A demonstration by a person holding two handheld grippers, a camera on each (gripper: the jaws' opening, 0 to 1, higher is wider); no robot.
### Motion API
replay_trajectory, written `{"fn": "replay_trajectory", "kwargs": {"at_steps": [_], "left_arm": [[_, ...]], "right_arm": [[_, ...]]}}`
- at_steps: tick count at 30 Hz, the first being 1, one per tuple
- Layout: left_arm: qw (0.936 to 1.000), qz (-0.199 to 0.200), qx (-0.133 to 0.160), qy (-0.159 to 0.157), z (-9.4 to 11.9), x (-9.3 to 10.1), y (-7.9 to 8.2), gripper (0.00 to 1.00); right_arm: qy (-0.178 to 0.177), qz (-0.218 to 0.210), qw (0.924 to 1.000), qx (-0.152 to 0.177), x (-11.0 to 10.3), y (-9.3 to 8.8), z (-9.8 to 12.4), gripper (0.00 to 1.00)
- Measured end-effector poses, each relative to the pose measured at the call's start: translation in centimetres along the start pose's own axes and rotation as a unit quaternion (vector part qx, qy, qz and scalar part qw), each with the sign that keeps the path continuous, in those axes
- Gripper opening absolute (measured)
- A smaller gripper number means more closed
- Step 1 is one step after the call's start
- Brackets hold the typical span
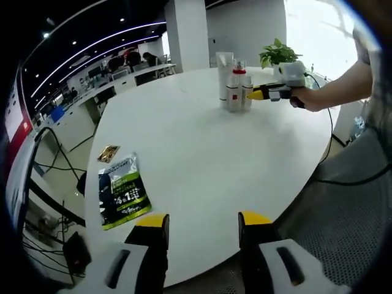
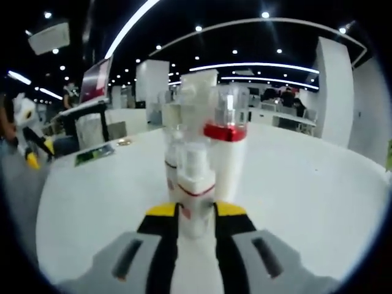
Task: Arrange the skincare products in the storage area until every visible bottle or jar stands upright without overlapping.
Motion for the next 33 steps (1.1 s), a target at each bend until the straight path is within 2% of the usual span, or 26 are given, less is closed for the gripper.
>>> {"fn": "replay_trajectory", "kwargs": {"at_steps": [17,20,21,33], "left_arm": [[1.0000,0.000,-0.006,0.001,0.0,-0.1,-0.2,0.45],[1.0000,0.000,-0.006,0.001,0.0,-0.1,-0.2,0.45],[1.0000,-0.001,-0.007,0.002,0.0,-0.1,-0.2,0.45],[1.0000,-0.001,-0.008,0.002,0.0,-0.1,-0.2,0.45]], "right_arm": [[0.004,-0.001,1.0000,-0.009,0.0,-0.2,-0.5,0.20],[0.005,-0.015,0.9998,-0.008,0.0,-0.2,-0.4,0.22],[0.004,-0.024,0.9997,-0.007,0.1,-0.3,-0.3,0.23],[-0.008,-0.029,0.9995,-0.009,0.7,-0.4,0.6,0.21]]}}
Point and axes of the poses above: the point that each gripper's makers call its tool centre point, and the gripper's own axes: z roughly backward along the fingers, x roughly to its right, y roughly out of its top, the point moved 6 cm from there along z, roughly backward along the fingers, and after that the axes turned 1 degree about -y, right-handed, at the moved point
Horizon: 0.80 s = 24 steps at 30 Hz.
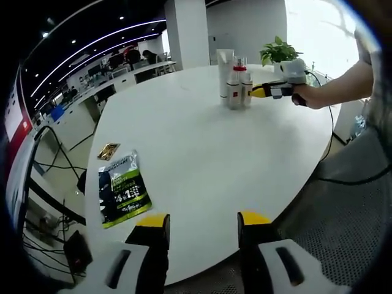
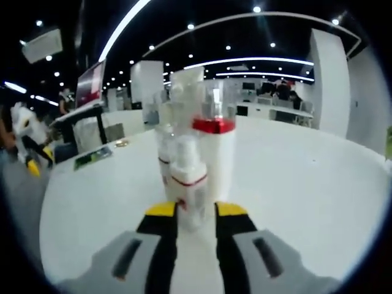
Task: Arrange the skincare products in the storage area until every visible bottle or jar stands upright without overlapping.
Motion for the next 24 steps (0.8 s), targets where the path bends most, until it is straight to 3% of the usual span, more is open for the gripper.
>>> {"fn": "replay_trajectory", "kwargs": {"at_steps": [13,17,24], "left_arm": [[1.0000,0.000,0.005,0.000,0.1,0.0,0.1,0.45],[1.0000,0.000,0.006,0.000,0.1,0.1,0.1,0.45],[0.9999,-0.001,0.014,0.000,0.2,0.1,0.3,0.45]], "right_arm": [[-0.002,-0.016,0.9999,0.004,-0.8,0.7,0.5,0.22],[0.003,-0.049,0.9987,0.011,-2.0,0.6,1.7,0.30],[0.004,-0.101,0.9946,0.022,-4.9,0.5,4.6,0.33]]}}
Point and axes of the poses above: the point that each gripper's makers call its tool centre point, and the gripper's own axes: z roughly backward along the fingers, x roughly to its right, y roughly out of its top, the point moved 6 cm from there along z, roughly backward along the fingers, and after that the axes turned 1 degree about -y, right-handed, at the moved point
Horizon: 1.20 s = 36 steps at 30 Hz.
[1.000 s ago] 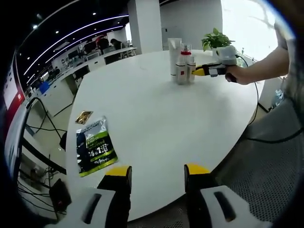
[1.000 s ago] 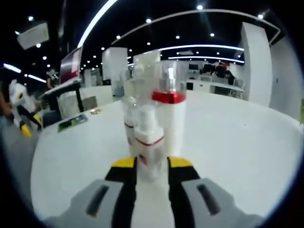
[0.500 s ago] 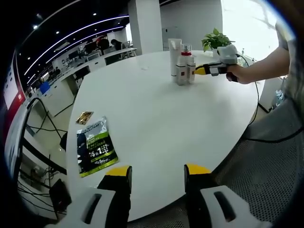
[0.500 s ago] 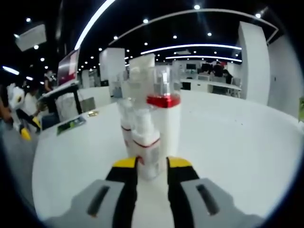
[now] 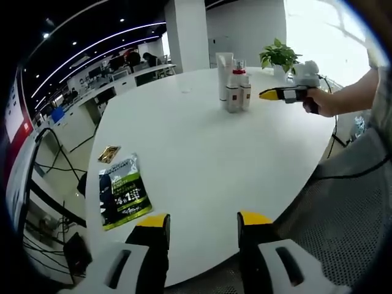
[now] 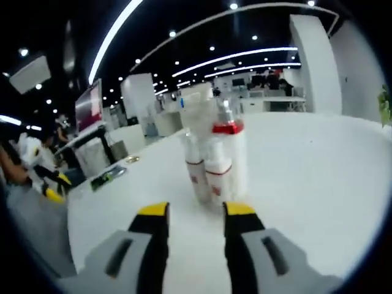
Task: Arrange the skincare products in the storage area until every visible bottle or jar stands upright without overlapping.
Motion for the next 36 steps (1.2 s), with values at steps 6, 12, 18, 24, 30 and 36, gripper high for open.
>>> {"fn": "replay_trajectory", "kwargs": {"at_steps": [6,12,18,24,30,36], "left_arm": [[0.9999,-0.009,0.008,0.004,0.1,-0.1,0.2,0.48],[0.9996,-0.022,0.008,-0.014,0.0,0.5,0.4,0.50],[0.9993,0.008,0.016,-0.034,0.2,0.6,1.0,0.54],[0.9931,0.103,0.053,-0.023,0.7,-1.7,2.4,0.65],[0.9706,0.216,0.105,0.019,0.7,-6.5,3.8,0.76],[0.9666,0.233,0.046,0.096,-1.1,-12.3,2.6,0.88]], "right_arm": [[0.018,-0.153,0.9879,-0.018,-3.7,0.6,1.7,0.41],[0.057,-0.195,0.9790,0.019,-8.5,3.2,3.1,0.37],[0.103,-0.190,0.9764,-0.006,-13.7,3.2,3.9,0.44],[0.106,-0.158,0.9814,-0.028,-16.9,2.0,4.8,0.55],[0.094,-0.087,0.9901,-0.058,-17.8,1.2,4.7,0.61],[0.081,-0.059,0.9931,-0.061,-18.5,1.1,4.9,0.67]]}}
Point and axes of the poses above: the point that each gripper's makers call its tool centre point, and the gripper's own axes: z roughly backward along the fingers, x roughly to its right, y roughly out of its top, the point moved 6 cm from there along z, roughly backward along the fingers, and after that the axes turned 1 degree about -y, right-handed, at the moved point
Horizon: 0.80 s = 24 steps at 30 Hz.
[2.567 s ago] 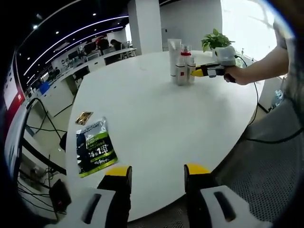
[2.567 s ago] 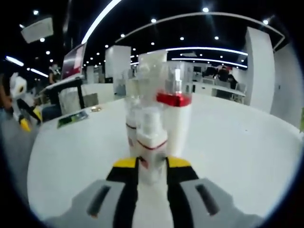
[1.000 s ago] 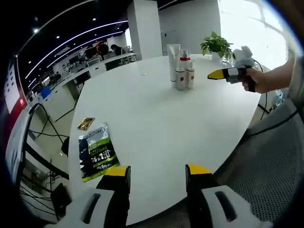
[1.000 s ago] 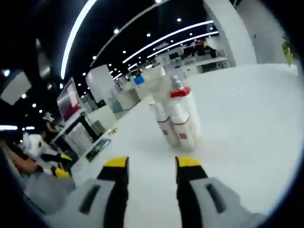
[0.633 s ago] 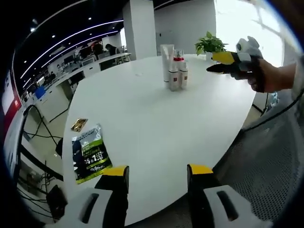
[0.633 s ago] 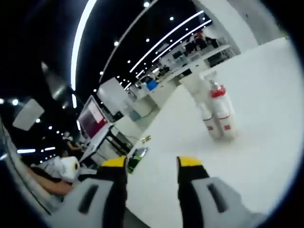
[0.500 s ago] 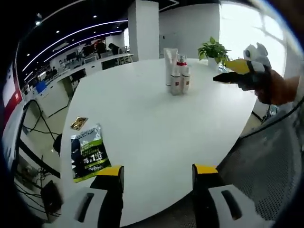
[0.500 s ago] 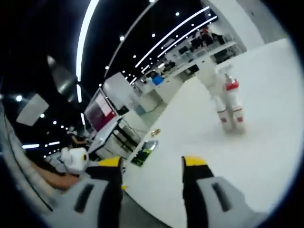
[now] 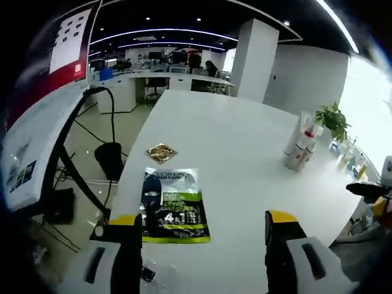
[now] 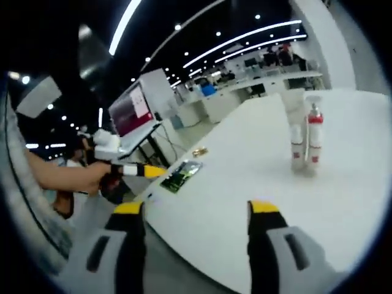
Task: Arrange the skincare products in the storage area until every visible bottle or jar stands upright without overlapping.
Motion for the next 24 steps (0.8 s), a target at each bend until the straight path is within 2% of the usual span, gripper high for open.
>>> {"fn": "replay_trajectory", "kwargs": {"at_steps": [3,5,7,12,18,23,24], "left_arm": [[0.9991,0.042,0.011,0.002,-1.8,-0.8,0.5,0.96],[0.9992,0.038,0.005,0.008,-2.8,-1.1,0.3,1.00],[0.9994,0.027,-0.016,0.016,-3.8,-1.4,-0.3,0.99],[0.9991,0.031,-0.020,0.023,-6.0,-2.2,-0.3,1.00],[0.9982,-0.016,-0.050,0.028,-8.0,-2.1,-0.8,1.00],[0.9973,-0.028,-0.060,0.031,-9.1,-2.3,-0.9,1.00],[0.9966,-0.040,-0.060,0.041,-9.2,-2.5,-0.9,1.00]], "right_arm": [[-0.004,0.000,0.9999,-0.015,-0.4,-0.5,0.0,0.67],[-0.002,0.002,0.9997,-0.025,-0.7,-0.6,0.0,0.67],[-0.002,0.008,0.9995,-0.030,-0.9,-0.6,0.1,0.67],[0.000,0.000,0.9991,-0.043,-0.9,-0.6,-0.1,0.67],[0.001,-0.008,0.9975,-0.071,-1.2,-1.0,-0.5,0.67],[0.005,-0.005,0.9961,-0.088,-1.4,-1.3,-0.7,0.65],[0.003,0.003,0.9960,-0.090,-1.3,-1.2,-0.7,0.64]]}}
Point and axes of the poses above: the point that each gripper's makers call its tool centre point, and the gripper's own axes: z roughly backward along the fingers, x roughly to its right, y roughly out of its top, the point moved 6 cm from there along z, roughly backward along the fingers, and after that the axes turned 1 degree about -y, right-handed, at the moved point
